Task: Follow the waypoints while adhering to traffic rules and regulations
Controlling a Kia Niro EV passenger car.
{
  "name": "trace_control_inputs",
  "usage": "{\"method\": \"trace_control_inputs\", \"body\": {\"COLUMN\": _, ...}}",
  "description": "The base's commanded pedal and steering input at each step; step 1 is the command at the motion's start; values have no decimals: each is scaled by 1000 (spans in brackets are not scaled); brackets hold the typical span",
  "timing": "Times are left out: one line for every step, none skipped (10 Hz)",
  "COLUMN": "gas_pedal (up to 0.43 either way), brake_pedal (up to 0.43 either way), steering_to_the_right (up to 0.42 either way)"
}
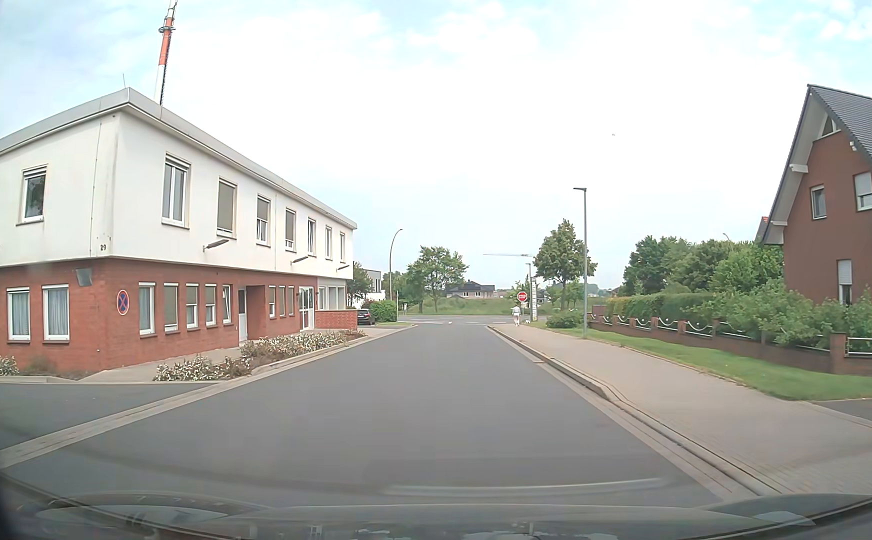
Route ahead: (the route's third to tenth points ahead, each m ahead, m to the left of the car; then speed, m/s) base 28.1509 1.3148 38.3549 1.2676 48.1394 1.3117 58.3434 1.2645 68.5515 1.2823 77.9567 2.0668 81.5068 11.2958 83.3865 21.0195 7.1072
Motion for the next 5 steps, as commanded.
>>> {"method": "trace_control_inputs", "body": {"gas_pedal": 130, "brake_pedal": 0, "steering_to_the_right": -16}}
{"method": "trace_control_inputs", "body": {"gas_pedal": 130, "brake_pedal": 0, "steering_to_the_right": -14}}
{"method": "trace_control_inputs", "body": {"gas_pedal": 130, "brake_pedal": 0, "steering_to_the_right": -11}}
{"method": "trace_control_inputs", "body": {"gas_pedal": 130, "brake_pedal": 0, "steering_to_the_right": -10}}
{"method": "trace_control_inputs", "body": {"gas_pedal": 130, "brake_pedal": 0, "steering_to_the_right": -10}}
